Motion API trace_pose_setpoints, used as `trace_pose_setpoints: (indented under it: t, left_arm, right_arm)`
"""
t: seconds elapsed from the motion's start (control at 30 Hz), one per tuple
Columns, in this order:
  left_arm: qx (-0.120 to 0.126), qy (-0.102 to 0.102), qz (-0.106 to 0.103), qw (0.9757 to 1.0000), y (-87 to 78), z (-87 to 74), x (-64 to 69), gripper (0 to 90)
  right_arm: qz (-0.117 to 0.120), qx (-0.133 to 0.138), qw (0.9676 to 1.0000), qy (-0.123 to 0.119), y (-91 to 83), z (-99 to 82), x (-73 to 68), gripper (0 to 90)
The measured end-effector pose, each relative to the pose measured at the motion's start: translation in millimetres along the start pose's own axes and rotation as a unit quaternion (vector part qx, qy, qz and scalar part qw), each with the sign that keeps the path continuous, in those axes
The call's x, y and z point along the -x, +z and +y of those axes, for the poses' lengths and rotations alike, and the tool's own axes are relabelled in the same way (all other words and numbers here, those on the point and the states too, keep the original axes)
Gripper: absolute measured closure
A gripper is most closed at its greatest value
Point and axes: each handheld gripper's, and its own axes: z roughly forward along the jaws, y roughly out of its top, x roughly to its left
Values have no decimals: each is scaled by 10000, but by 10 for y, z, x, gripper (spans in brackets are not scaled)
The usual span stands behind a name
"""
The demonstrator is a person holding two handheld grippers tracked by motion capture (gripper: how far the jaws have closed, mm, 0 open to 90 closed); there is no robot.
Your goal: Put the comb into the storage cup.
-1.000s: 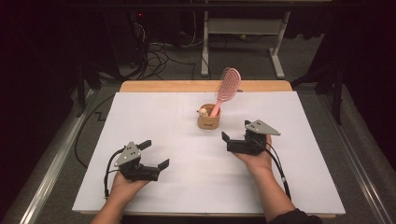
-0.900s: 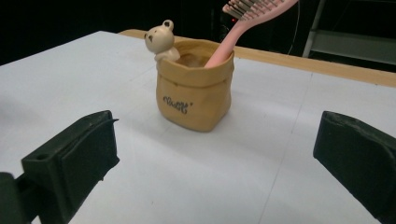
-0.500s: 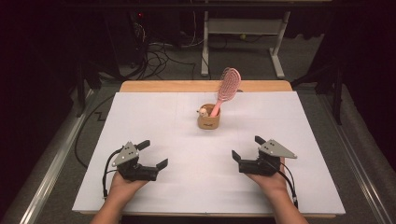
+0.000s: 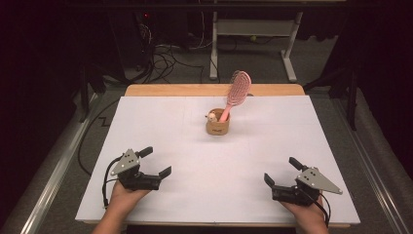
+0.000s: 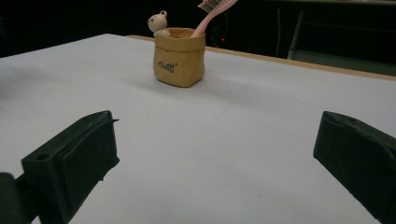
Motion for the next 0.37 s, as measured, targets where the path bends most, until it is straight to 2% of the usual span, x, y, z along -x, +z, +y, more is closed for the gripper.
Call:
trace_pose_setpoints:
  t: [0.07, 0.13, 0.2, 0.37]
  left_arm:
    - [-25, 47, -14, 10000, -37, -40, 9, 0]
    - [-22, 70, 25, 10000, -63, -63, 5, 0]
    - [37, -5, 45, 10000, -75, -61, -8, 0]
    - [85, 68, 93, 9999, -96, -58, -2, 0]
  right_arm:
    - [36, 35, 9999, 144, -26, -8, 25, 3]
    - [-17, 78, 9999, 96, -39, -1, 30, 3]
    - [-8, 95, 9999, 107, -37, 2, 40, 3]
    - [-53, 80, 9998, 167, -36, -8, 58, 3]
